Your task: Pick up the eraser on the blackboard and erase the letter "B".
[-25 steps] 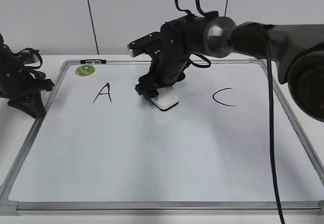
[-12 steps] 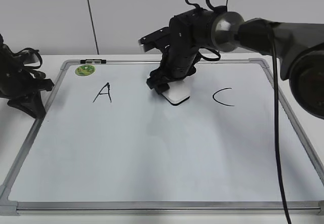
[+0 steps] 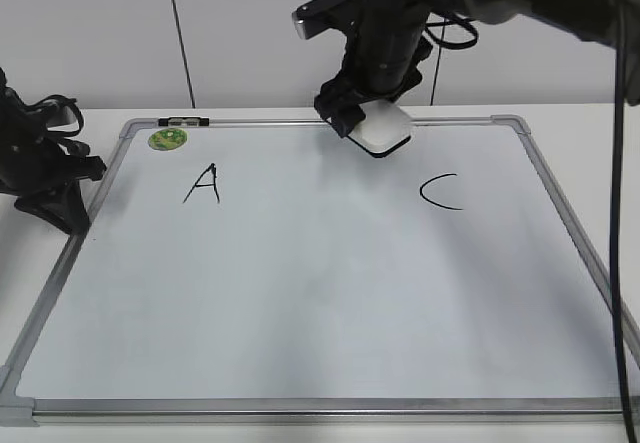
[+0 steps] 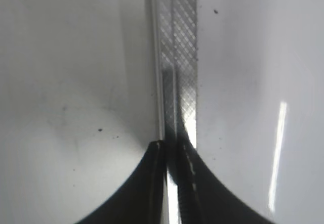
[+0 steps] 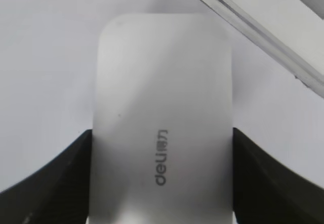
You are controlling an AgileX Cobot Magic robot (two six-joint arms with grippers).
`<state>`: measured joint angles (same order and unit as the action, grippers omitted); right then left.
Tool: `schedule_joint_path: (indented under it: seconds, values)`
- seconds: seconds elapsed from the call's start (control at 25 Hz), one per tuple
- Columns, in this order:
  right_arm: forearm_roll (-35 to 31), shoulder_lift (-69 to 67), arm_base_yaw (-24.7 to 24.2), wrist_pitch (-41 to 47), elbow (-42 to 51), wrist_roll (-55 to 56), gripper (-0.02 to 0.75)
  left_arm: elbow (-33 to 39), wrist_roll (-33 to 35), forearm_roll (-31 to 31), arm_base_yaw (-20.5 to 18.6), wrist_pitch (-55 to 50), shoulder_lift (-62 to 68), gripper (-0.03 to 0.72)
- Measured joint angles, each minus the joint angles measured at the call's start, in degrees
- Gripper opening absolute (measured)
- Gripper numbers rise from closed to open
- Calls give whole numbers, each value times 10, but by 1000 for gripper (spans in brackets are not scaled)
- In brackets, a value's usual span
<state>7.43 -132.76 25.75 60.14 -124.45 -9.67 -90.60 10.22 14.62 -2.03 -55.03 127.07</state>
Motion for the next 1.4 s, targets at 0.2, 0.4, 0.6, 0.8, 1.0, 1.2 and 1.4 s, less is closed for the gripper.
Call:
schedule_joint_path:
  seconds: [0.2,0.4,0.6,0.8,1.0,1.2,1.4]
  values:
    - [-38,43,-37,30,20,-13,526,0,0,0,0,0,0,49]
    - [-59,102,-80,25,96,-17,526,0,0,0,0,0,0,49]
    - [-86,197,-140,-56,274,-18,526,0,0,0,0,0,0,49]
    - [-134,276,-207,-160,454,-18,526,0,0,3,-1,0,0,49]
    - [-160,292,-245,-222,547,-18,526,0,0,5,-1,0,0,49]
    - [-170,289,-246,-282,572,-18,526,0,0,8,-1,0,0,49]
    - [-171,264,-246,-329,572,-6,526,0,0,9,-1,0,0,50]
